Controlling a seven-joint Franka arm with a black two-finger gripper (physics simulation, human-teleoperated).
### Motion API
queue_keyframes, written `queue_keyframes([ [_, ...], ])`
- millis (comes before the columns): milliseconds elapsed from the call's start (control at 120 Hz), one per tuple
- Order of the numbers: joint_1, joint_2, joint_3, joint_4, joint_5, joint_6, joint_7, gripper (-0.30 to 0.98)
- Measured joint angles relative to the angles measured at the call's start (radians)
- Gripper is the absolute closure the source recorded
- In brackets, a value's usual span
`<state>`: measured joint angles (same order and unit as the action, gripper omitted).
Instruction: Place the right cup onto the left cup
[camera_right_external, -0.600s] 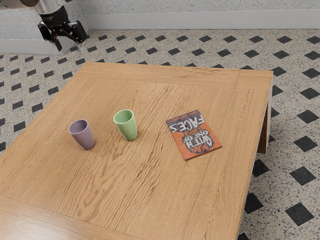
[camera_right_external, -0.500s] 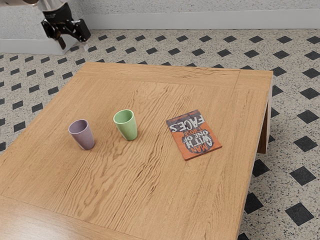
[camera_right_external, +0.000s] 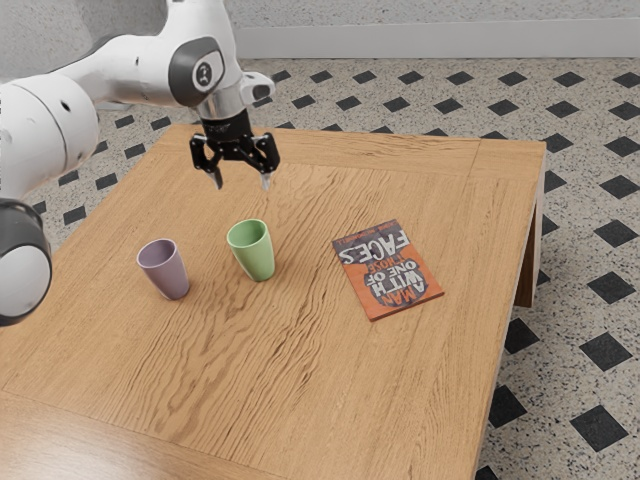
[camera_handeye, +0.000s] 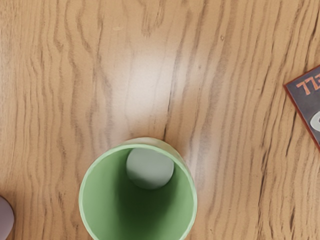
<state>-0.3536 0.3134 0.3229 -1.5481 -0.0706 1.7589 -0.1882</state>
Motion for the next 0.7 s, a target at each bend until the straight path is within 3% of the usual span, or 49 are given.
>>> queue_keyframes([
  [283,-0.012,-0.006,-0.004,-0.192,-0.044,0.222,-0.157,0.02],
  [700,-0.032,0.011,-0.005,-0.274,-0.053,0.343,-0.286,0.07],
])
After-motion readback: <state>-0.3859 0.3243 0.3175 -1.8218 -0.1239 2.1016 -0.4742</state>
